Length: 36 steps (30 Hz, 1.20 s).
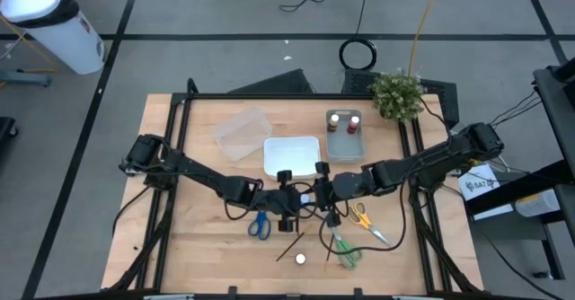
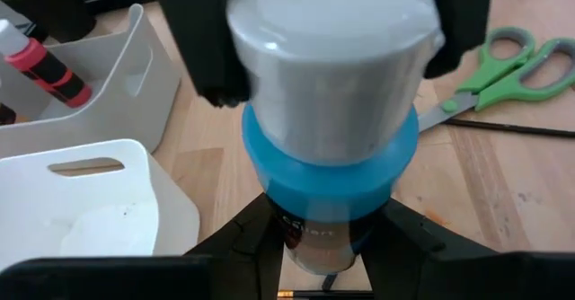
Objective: Pick & Place Paint Supplies
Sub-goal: Put the blue paint bottle in the gray bin
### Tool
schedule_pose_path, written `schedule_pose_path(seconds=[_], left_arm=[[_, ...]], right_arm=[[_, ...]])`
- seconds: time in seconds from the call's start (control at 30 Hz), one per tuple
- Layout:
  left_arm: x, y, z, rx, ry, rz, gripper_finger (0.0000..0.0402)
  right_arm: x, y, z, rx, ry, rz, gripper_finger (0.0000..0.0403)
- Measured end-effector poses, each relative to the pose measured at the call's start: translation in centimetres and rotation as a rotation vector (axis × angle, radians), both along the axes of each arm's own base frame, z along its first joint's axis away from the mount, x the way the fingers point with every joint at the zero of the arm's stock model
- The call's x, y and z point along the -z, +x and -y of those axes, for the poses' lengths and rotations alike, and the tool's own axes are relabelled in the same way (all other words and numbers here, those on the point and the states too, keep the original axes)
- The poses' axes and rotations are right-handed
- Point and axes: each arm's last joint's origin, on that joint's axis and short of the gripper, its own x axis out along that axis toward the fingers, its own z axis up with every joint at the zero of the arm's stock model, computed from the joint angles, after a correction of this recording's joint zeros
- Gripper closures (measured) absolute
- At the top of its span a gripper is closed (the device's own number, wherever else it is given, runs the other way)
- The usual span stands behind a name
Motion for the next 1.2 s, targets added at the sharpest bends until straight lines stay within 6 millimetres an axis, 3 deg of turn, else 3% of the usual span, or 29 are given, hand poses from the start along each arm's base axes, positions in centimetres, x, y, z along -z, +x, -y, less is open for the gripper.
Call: schedule_pose_path(seconds=[0.1, 0.3, 0.5, 0.7, 0.83, 1.0, 1.2], left_arm=[[-0.2, 0.1, 0.0, 0.0, -0.001, 0.007, 0.0259], [-2.9, -1.1, 0.0, 0.015, -0.002, 0.022, 0.0212], [-5.3, -2.3, -0.3, 0.005, -0.044, 0.059, 0.018], [-5.7, -2.5, -0.4, 0.003, -0.042, 0.055, 0.017], [-5.6, -2.6, -0.5, 0.0, -0.039, 0.04, 0.0176], [-5.5, -2.6, -0.7, -0.012, -0.043, 0.035, 0.0183], [-5.5, -2.6, -0.8, -0.019, -0.05, 0.036, 0.0175]], right_arm=[[-0.4, -0.3, 0.2, -0.001, -0.007, 0.006, 0.0301], [-2.1, -2.0, 0.9, 0.07, -0.011, 0.013, 0.0301], [-1.9, -4.3, 1.8, 0.136, -0.003, 0.01, 0.0301], [-2.8, -7.1, 3.0, 0.306, -0.002, 0.101, 0.0301], [-2.9, -9.4, 4.2, 0.514, -0.027, 0.135, 0.0301], [-1.9, -11.7, 6.3, 0.73, -0.046, 0.118, 0.0301], [-0.1, -12.9, 8.8, 0.86, -0.021, 0.062, 0.0301]])
